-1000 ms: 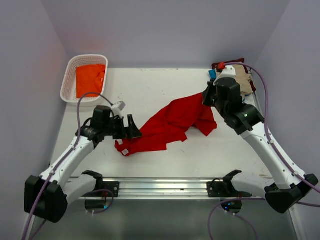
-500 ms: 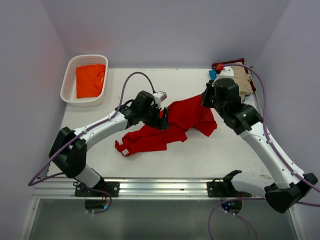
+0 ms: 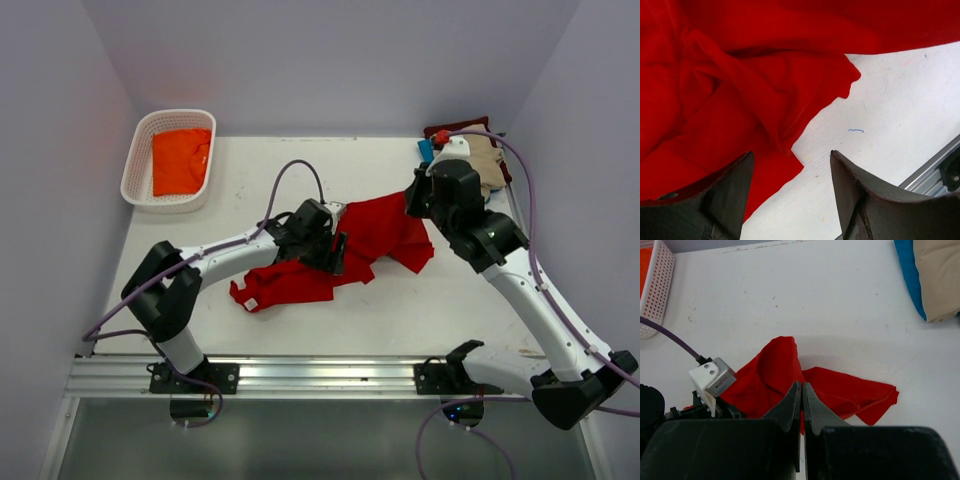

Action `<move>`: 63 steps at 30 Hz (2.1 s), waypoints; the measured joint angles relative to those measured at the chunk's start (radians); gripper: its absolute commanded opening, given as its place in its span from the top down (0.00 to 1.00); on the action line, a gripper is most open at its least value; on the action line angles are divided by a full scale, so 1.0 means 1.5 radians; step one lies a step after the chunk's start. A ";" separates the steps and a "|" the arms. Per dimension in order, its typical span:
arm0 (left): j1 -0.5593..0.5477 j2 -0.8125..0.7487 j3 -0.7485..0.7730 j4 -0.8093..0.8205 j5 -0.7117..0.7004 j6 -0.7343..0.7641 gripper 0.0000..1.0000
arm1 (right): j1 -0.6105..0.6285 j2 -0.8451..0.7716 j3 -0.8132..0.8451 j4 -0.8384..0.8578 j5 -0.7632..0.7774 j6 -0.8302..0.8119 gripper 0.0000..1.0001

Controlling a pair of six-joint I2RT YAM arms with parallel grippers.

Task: Fold and stack the t-shirts
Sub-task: Flatten the tshirt out

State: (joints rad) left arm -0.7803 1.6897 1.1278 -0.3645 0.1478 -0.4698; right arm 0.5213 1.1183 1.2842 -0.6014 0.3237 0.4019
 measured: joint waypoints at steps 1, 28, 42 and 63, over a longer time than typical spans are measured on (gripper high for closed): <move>0.000 0.001 0.000 0.000 -0.003 -0.002 0.35 | 0.000 -0.002 0.000 0.000 0.000 0.000 1.00; 0.001 0.052 -0.038 0.083 0.032 -0.048 0.63 | 0.000 -0.019 -0.011 -0.008 0.013 -0.002 1.00; 0.001 0.037 -0.050 0.067 0.001 -0.048 1.00 | 0.000 -0.033 -0.022 -0.011 0.022 -0.002 1.00; 0.002 -0.485 0.404 -0.225 -0.326 0.113 1.00 | -0.001 -0.239 -0.021 0.017 0.045 -0.104 1.00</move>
State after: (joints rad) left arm -0.7780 0.9615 1.7336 -0.7021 -0.3408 -0.2996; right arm 0.5205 0.7605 1.2522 -0.5766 0.3916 0.2459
